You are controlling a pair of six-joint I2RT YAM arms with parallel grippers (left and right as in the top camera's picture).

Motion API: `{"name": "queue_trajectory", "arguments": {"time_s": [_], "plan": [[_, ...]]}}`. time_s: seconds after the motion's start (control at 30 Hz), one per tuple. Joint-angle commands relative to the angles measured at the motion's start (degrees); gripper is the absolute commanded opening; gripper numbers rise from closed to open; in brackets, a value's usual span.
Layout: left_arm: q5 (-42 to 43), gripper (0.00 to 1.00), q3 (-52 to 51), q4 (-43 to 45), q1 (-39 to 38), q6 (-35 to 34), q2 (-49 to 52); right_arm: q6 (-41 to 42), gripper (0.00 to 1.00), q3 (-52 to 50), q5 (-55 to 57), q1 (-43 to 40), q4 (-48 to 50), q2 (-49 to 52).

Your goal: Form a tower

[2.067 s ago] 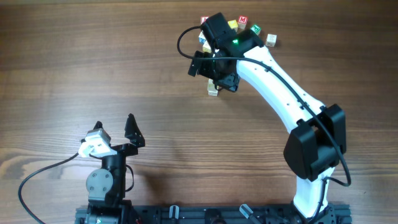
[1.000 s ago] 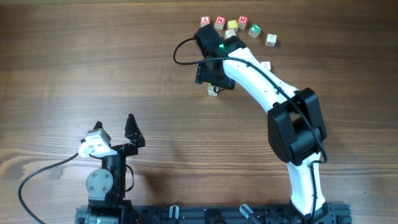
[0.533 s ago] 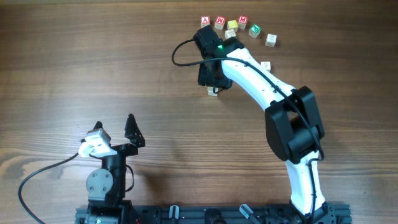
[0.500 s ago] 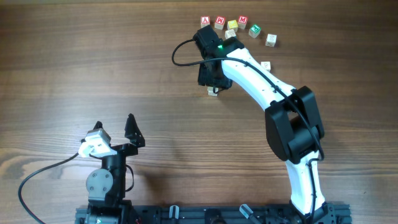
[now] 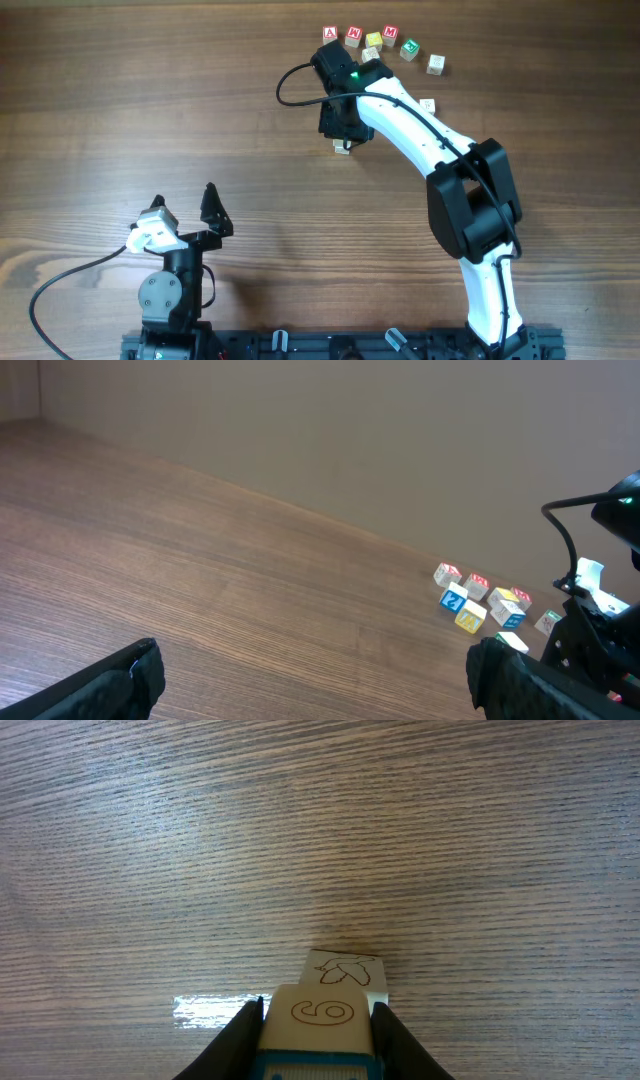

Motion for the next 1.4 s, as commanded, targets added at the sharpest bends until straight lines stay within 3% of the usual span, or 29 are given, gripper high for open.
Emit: {"name": "queue_trajectory", "arguments": {"time_s": [0.0,0.3,0.53,1.37], "plan": [[-0.35,1.00,-0.37,0.17,0.31,1.09,-0.31,-0.11,0.24,0.55,-0.74,0.02,-0.09,1.14],[-0.35,1.00,-0.37,0.17,0.31,1.11,-0.31,0.33,0.14,5.31,-0.63,0.02,-3.69,1.11],[-0.35,1.00,-0.37,0.17,0.31,1.09,-0.31,9.33,0.13,7.02,2.45,0.04,-8.11,1.11],[-0.35,1.00,-0.37,0.17,0.31,1.09,-0.31,2.99,0.16,4.63,2.95,0.76,-4.70,2.91]]}}
